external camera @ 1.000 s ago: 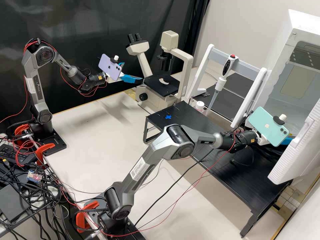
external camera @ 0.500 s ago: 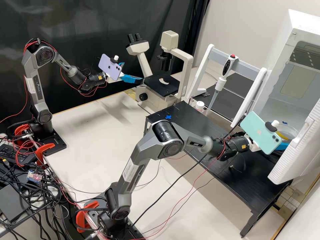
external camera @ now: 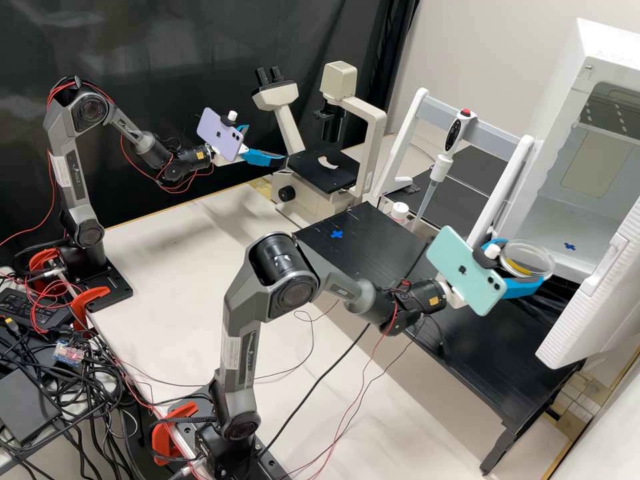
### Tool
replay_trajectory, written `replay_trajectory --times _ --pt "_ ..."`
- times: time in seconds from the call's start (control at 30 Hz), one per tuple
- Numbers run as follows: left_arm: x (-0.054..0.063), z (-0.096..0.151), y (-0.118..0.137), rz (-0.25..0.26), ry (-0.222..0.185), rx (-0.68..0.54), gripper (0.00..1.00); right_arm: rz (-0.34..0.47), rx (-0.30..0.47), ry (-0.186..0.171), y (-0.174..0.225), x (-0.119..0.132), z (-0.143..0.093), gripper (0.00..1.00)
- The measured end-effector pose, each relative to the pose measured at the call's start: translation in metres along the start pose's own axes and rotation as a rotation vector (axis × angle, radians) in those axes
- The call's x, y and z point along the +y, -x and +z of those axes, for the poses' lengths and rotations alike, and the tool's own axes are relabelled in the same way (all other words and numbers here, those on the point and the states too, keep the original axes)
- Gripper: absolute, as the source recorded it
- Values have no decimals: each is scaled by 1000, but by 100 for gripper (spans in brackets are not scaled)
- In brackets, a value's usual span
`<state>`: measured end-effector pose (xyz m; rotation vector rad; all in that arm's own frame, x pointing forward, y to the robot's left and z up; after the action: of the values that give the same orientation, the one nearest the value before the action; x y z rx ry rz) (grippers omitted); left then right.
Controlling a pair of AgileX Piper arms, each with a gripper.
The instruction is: Move the petri dish to the microscope
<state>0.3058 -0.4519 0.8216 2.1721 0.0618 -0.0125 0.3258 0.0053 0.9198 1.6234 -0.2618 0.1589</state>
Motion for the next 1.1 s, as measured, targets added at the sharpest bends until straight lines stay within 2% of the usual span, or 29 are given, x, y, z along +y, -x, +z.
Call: replay_trajectory --times 0.13,0.37,0.47,0.8,1.1 --pt "0 0 0 0 0 0 100 -90 46 9 27 -23 -12 0" --pt "0 0 0 0 0 0 100 -171 144 23 56 -49 -34 0" --pt "0 0 0 0 0 0 100 -209 195 31 64 -61 -45 0" --pt "0 0 0 0 0 0 100 -338 348 26 83 -96 -82 0" --pt "0 0 0 0 0 0 100 -447 488 43 92 -127 -115 0"
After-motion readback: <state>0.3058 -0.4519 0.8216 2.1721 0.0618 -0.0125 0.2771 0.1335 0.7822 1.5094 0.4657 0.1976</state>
